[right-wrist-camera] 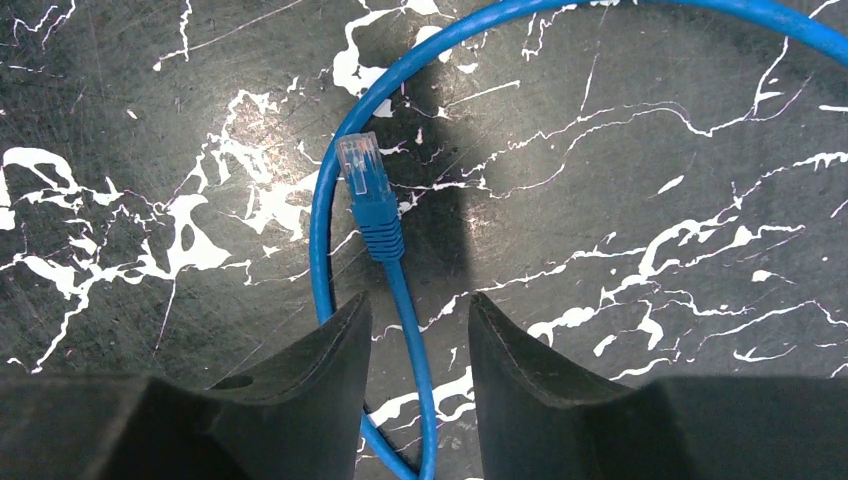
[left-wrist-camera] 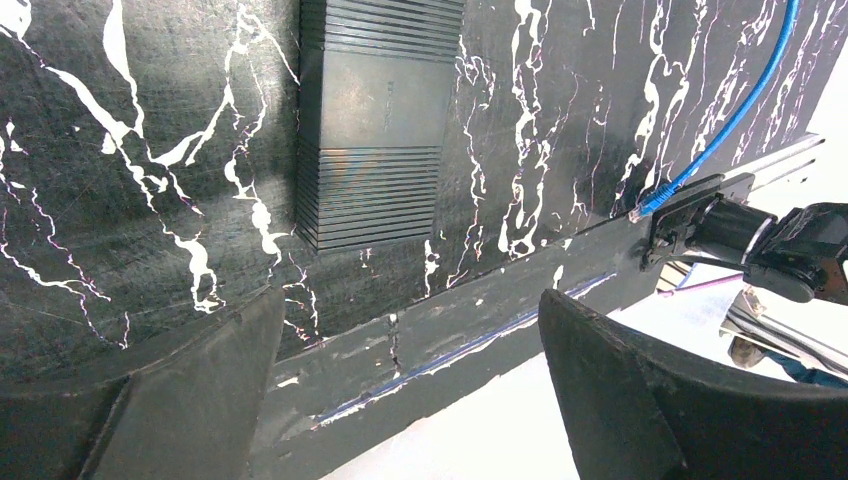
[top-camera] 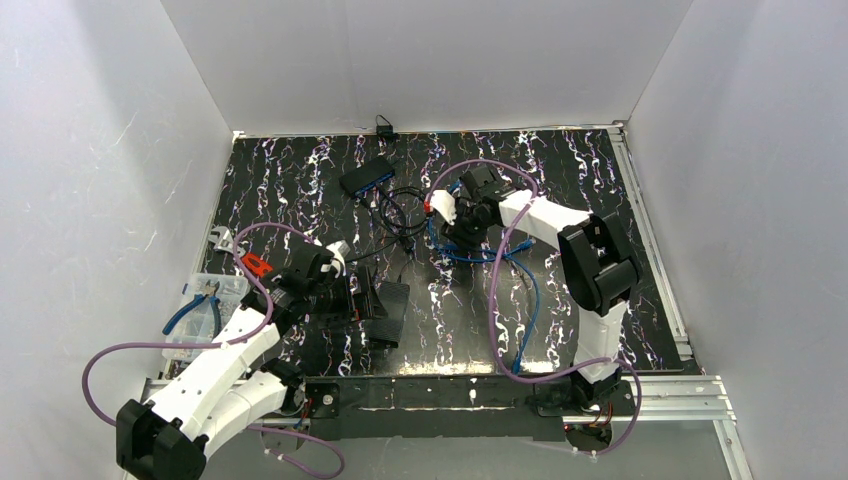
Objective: Insert the plug into the switch port
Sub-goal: Pick up the connector from the center of the board.
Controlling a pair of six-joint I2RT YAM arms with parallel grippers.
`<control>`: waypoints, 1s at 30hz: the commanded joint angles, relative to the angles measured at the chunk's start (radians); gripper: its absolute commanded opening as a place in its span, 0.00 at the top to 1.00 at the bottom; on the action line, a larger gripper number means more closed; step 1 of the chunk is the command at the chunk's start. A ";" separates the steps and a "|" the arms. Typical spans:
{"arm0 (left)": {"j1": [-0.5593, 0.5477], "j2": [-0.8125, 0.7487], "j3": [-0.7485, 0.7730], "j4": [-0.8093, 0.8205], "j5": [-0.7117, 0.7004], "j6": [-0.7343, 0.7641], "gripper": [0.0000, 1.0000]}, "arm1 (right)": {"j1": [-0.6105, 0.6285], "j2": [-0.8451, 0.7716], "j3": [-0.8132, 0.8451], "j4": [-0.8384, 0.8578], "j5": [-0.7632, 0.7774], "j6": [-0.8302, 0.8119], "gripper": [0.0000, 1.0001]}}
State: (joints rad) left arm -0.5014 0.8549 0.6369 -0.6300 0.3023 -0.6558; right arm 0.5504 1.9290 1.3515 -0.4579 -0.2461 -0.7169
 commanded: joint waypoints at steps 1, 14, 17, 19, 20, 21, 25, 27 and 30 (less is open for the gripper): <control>-0.002 0.007 0.044 -0.020 -0.001 0.021 0.02 | 0.009 0.017 0.056 -0.030 -0.028 -0.005 0.53; -0.002 0.014 0.039 -0.016 -0.003 0.026 0.02 | 0.048 0.086 0.114 -0.106 0.003 -0.029 0.55; -0.002 0.012 0.035 -0.016 -0.003 0.026 0.02 | 0.053 0.095 0.120 -0.112 0.009 -0.032 0.57; -0.002 0.010 0.033 -0.015 -0.005 0.025 0.02 | 0.055 0.103 0.132 -0.123 0.010 -0.034 0.60; -0.002 0.010 0.032 -0.016 -0.005 0.026 0.02 | 0.054 0.110 0.140 -0.131 0.010 -0.035 0.62; -0.002 0.008 0.032 -0.017 -0.005 0.026 0.02 | 0.055 0.116 0.148 -0.139 0.009 -0.036 0.65; -0.002 0.000 0.032 -0.020 -0.009 0.026 0.02 | 0.056 0.142 0.184 -0.180 0.004 -0.041 0.80; -0.002 -0.003 0.031 -0.024 -0.011 0.025 0.02 | 0.056 0.152 0.198 -0.196 0.002 -0.045 0.92; -0.002 -0.008 0.032 -0.027 -0.011 0.023 0.02 | 0.055 0.152 0.201 -0.201 -0.001 -0.047 0.99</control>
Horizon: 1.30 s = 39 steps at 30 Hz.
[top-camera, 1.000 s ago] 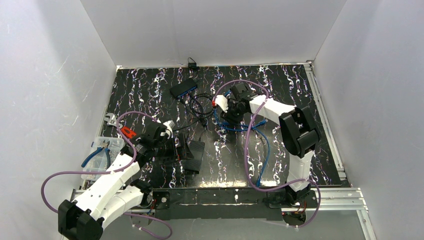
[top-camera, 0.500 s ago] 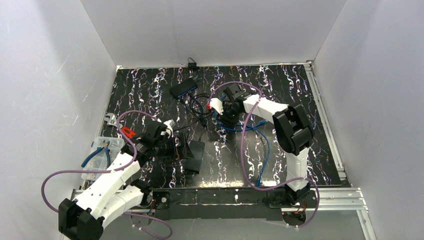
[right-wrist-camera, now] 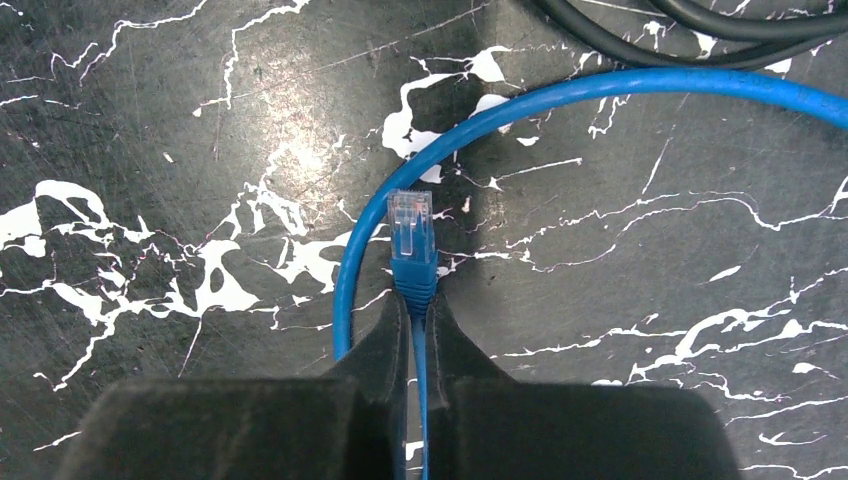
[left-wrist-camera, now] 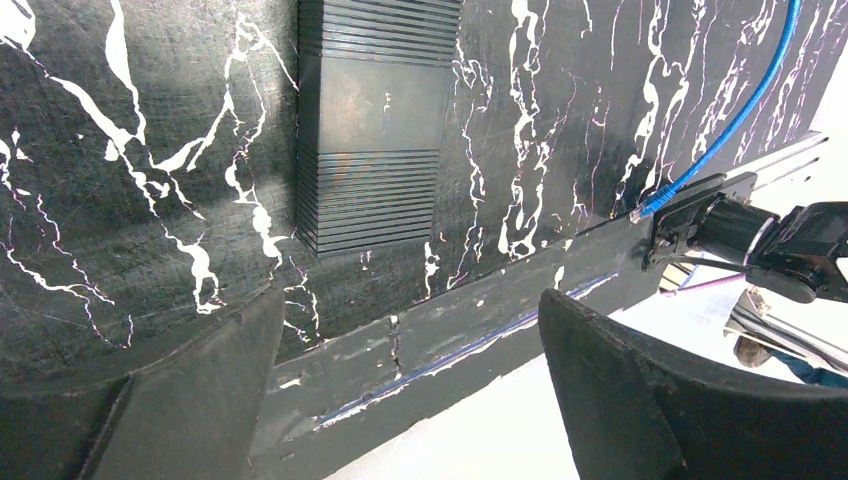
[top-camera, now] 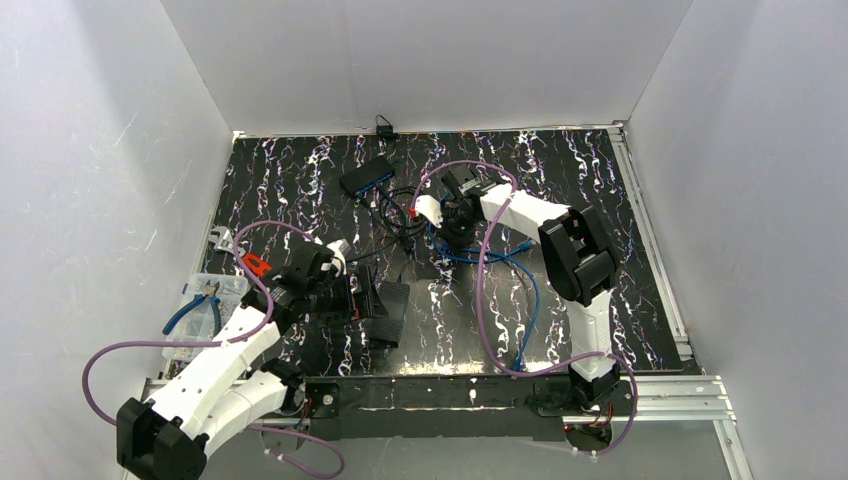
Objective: Insert the plug into the switch port
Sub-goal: Pick up the connector from the center of the board.
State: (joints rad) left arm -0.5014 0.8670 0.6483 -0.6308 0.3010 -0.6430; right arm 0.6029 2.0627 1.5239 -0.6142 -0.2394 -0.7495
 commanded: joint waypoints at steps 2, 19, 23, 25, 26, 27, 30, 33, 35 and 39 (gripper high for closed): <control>-0.002 -0.021 0.024 -0.029 -0.009 0.009 0.02 | 0.003 0.009 0.020 -0.035 -0.015 -0.016 0.99; -0.002 -0.034 0.213 -0.065 0.076 0.085 0.02 | 0.033 -0.376 -0.132 0.011 -0.007 0.010 0.99; -0.002 -0.042 0.254 -0.040 0.117 0.077 0.02 | 0.079 -0.474 -0.157 -0.022 -0.019 0.053 0.99; -0.002 -0.036 0.274 -0.032 0.136 0.063 0.02 | 0.105 -0.519 -0.173 -0.034 -0.033 0.080 0.99; -0.002 -0.034 0.282 -0.026 0.147 0.050 0.02 | 0.118 -0.550 -0.185 -0.033 -0.038 0.091 0.99; -0.002 -0.032 0.290 -0.020 0.158 0.035 0.02 | 0.135 -0.573 -0.200 -0.031 -0.041 0.103 0.99; -0.002 -0.029 0.300 0.006 0.181 -0.003 0.02 | 0.193 -0.644 -0.244 -0.009 -0.053 0.132 0.99; -0.002 -0.024 0.305 0.020 0.194 -0.037 0.02 | 0.246 -0.704 -0.281 0.013 -0.070 0.159 0.99; -0.002 -0.021 0.307 0.030 0.200 -0.057 0.02 | 0.275 -0.736 -0.295 0.027 -0.086 0.176 0.99; -0.002 -0.018 0.292 0.068 0.230 -0.100 0.02 | 0.310 -0.769 -0.296 0.034 -0.107 0.189 0.99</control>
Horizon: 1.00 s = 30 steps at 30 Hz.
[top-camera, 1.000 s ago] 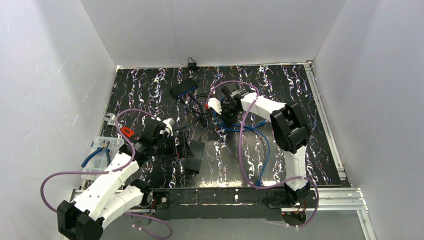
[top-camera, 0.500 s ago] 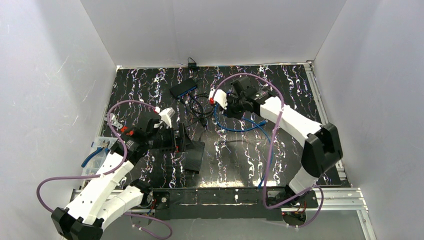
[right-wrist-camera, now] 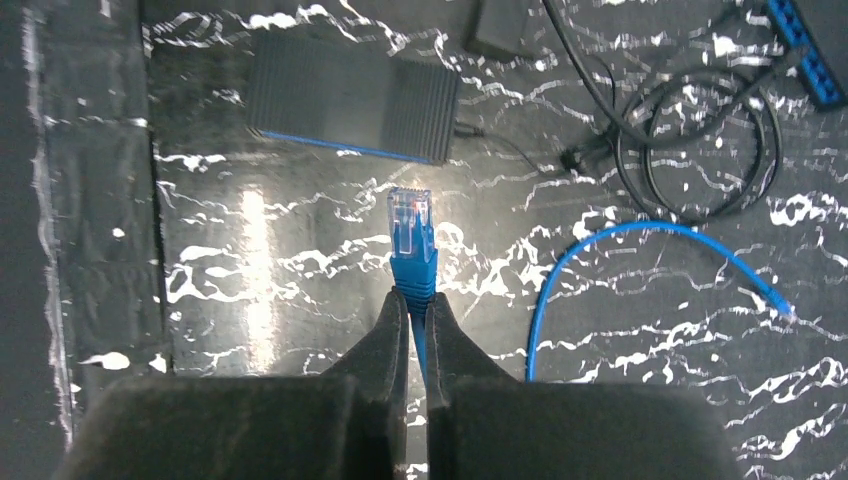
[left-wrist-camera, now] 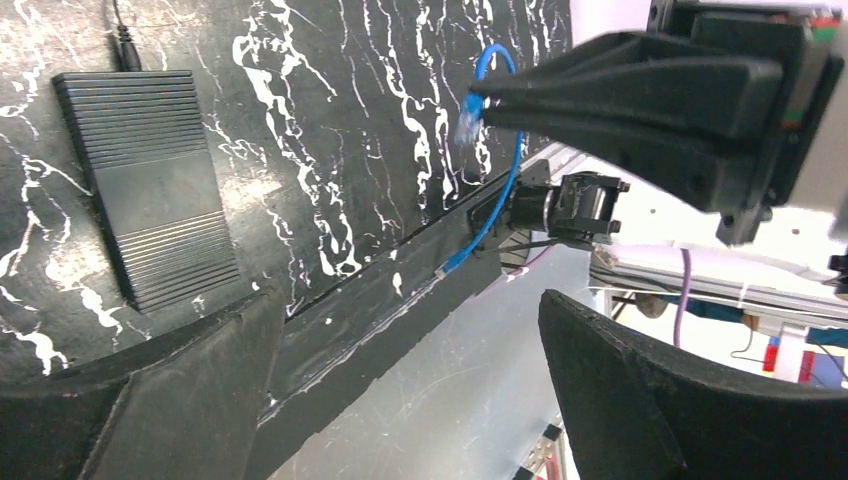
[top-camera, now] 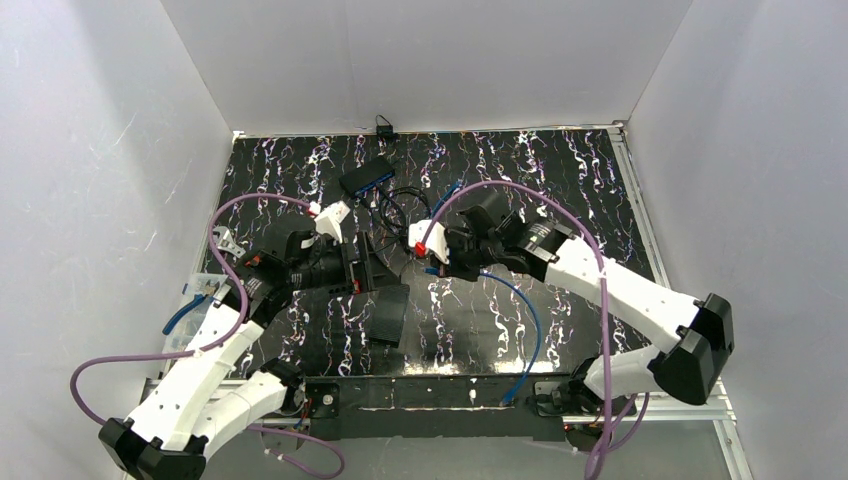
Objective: Insert the plug into the switch port
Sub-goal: Pick up the connector from the center of the board.
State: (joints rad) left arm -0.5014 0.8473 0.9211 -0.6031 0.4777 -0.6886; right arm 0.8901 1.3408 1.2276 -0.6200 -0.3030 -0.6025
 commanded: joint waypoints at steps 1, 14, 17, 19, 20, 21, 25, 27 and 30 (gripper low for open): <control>-0.002 0.005 0.016 0.049 0.061 -0.067 0.02 | 0.027 -0.047 0.008 0.035 -0.048 0.047 0.99; -0.002 0.046 0.007 0.106 0.130 -0.140 0.21 | 0.096 -0.012 0.092 0.069 -0.137 0.104 0.99; -0.001 0.051 0.002 0.110 0.134 -0.140 0.30 | 0.103 0.009 0.119 0.064 -0.152 0.112 0.99; -0.002 0.055 -0.003 0.111 0.138 -0.139 0.36 | 0.107 0.026 0.137 0.056 -0.153 0.115 0.99; -0.002 0.056 -0.005 0.113 0.139 -0.139 0.39 | 0.108 0.032 0.144 0.056 -0.150 0.117 0.99; -0.002 0.055 -0.008 0.115 0.140 -0.138 0.41 | 0.109 0.038 0.150 0.055 -0.150 0.118 0.99; -0.001 0.052 -0.016 0.117 0.144 -0.135 0.49 | 0.112 0.055 0.165 0.044 -0.150 0.119 0.99; -0.002 0.052 -0.015 0.112 0.145 -0.131 0.53 | 0.113 0.059 0.167 0.043 -0.147 0.119 0.99; -0.002 0.050 -0.015 0.106 0.144 -0.129 0.57 | 0.115 0.060 0.167 0.039 -0.146 0.120 0.99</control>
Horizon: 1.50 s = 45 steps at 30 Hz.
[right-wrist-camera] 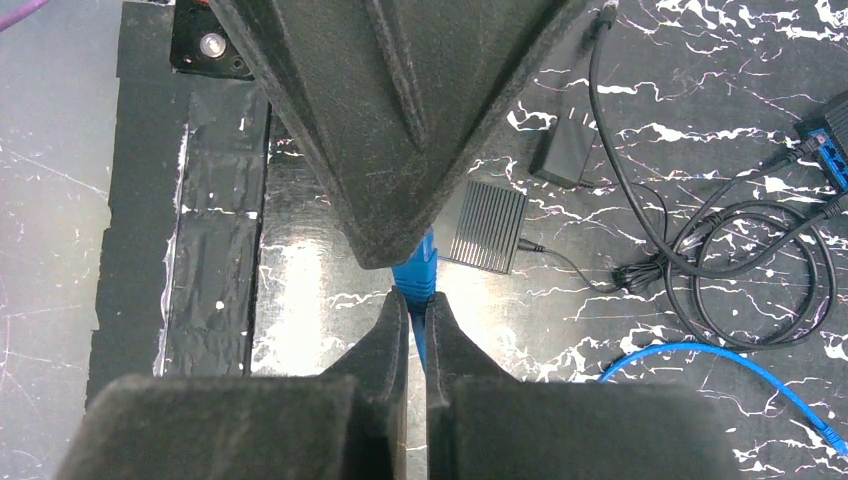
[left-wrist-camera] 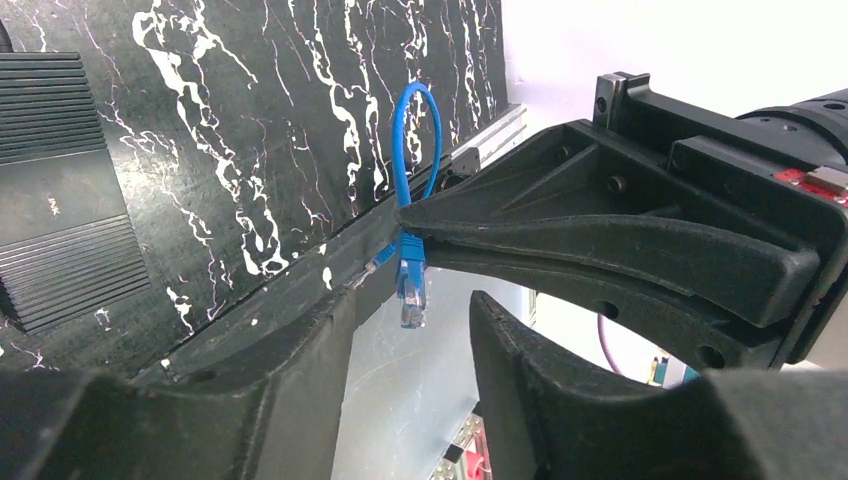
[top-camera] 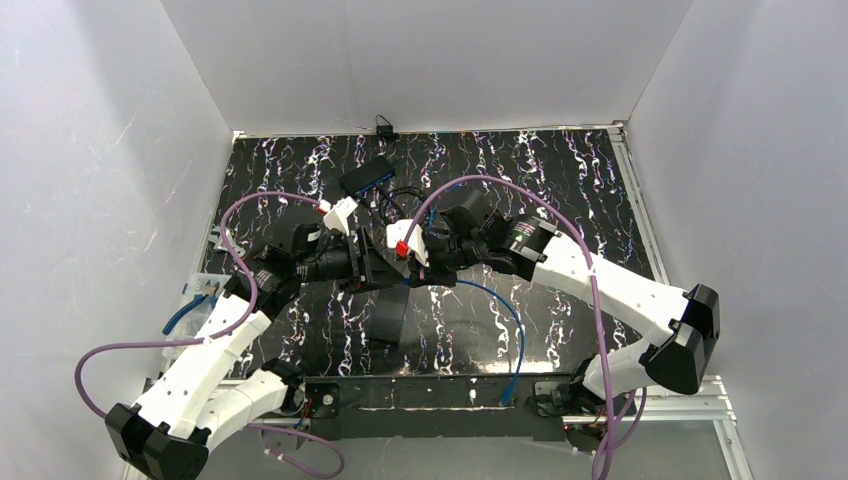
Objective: Insert the plug into the switch port
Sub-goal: Pick up the connector from the center of the board.
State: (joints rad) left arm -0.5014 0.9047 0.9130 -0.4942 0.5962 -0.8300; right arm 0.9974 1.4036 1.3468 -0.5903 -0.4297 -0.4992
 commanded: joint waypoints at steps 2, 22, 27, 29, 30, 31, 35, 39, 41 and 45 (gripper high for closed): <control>-0.002 -0.008 -0.007 -0.004 0.025 0.014 0.61 | 0.008 -0.003 0.046 0.008 -0.018 0.018 0.99; -0.002 -0.016 -0.024 0.014 0.048 0.022 1.00 | 0.014 -0.017 0.041 0.040 -0.016 0.048 0.87; -0.002 -0.021 -0.023 0.019 0.052 0.015 1.00 | 0.014 -0.125 -0.056 0.121 0.011 -0.001 0.68; -0.002 -0.022 -0.024 0.032 0.064 0.009 1.00 | 0.014 -0.186 -0.110 0.169 0.014 -0.026 0.61; -0.002 -0.022 -0.024 0.045 0.074 0.002 1.00 | 0.013 -0.220 -0.139 0.194 0.013 -0.041 0.58; -0.002 -0.022 -0.025 0.058 0.084 -0.007 1.00 | 0.014 -0.255 -0.169 0.221 0.009 -0.057 0.57; -0.002 -0.027 -0.037 0.113 0.117 -0.046 1.00 | 0.014 -0.402 -0.306 0.380 0.014 -0.046 0.46; -0.002 -0.030 -0.047 0.154 0.139 -0.080 1.00 | 0.014 -0.506 -0.404 0.477 0.031 -0.018 0.37; -0.002 -0.033 -0.052 0.175 0.148 -0.100 1.00 | 0.015 -0.518 -0.400 0.470 0.044 0.003 0.34; -0.002 -0.043 -0.077 0.233 0.175 -0.151 1.00 | 0.014 -0.499 -0.373 0.458 0.045 0.038 0.33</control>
State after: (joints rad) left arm -0.5014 0.8894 0.8589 -0.3348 0.7112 -0.9223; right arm 1.0084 0.8922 0.9497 -0.2052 -0.3983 -0.5078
